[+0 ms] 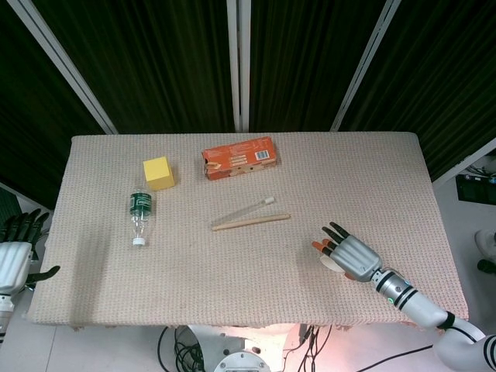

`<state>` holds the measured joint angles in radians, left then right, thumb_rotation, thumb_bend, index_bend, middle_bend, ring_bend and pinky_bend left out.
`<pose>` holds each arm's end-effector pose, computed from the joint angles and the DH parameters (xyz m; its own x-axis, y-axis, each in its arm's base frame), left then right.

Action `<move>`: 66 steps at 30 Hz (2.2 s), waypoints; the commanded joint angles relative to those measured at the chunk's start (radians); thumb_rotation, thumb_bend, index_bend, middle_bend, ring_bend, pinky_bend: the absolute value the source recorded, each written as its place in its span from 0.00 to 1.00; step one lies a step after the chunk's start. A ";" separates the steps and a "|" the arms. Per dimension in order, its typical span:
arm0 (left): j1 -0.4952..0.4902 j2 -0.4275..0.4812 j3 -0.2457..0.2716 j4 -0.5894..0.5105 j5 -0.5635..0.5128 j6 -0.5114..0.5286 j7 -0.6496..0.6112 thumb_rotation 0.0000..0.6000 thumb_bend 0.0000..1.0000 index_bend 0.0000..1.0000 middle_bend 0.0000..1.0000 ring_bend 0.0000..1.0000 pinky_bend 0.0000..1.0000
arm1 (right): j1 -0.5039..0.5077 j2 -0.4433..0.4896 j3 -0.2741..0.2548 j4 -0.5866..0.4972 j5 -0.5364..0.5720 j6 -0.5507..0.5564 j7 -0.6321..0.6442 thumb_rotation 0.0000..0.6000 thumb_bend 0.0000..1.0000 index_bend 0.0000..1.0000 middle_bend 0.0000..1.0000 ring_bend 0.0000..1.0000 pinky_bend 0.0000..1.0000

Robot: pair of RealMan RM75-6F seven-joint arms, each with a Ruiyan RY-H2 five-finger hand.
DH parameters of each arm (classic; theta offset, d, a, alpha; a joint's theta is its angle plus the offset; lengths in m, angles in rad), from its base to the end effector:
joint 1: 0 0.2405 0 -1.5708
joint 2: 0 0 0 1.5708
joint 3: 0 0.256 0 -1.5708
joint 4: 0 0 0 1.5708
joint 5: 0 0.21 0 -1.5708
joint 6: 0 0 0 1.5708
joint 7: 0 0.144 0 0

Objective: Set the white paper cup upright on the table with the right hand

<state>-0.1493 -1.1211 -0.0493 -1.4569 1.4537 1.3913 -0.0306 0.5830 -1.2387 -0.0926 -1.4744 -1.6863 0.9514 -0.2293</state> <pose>-0.3406 0.2049 0.1679 0.4985 0.0514 0.8654 0.8666 -0.0028 -0.4990 -0.2473 -0.2695 0.0423 0.8138 -0.1862 0.5505 -0.5178 -0.6622 0.5416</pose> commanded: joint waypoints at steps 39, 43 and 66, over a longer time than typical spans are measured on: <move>-0.006 0.006 0.006 0.002 0.003 -0.013 -0.020 1.00 0.03 0.00 0.00 0.00 0.00 | -0.051 -0.100 0.076 0.150 0.032 0.268 0.695 1.00 0.13 0.52 0.53 0.13 0.00; -0.006 0.005 0.006 0.003 0.001 -0.014 -0.020 1.00 0.03 0.00 0.00 0.00 0.00 | -0.076 -0.148 0.095 0.199 0.073 0.313 1.011 1.00 0.12 0.53 0.54 0.13 0.00; -0.018 -0.001 0.007 0.009 -0.010 -0.041 -0.018 1.00 0.03 0.00 0.00 0.00 0.00 | -0.077 -0.351 -0.028 0.643 0.027 0.203 2.069 1.00 0.13 0.53 0.54 0.11 0.00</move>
<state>-0.1673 -1.1220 -0.0428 -1.4477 1.4439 1.3500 -0.0487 0.5064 -1.5791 -0.1135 -0.8441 -1.6553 1.1617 1.8478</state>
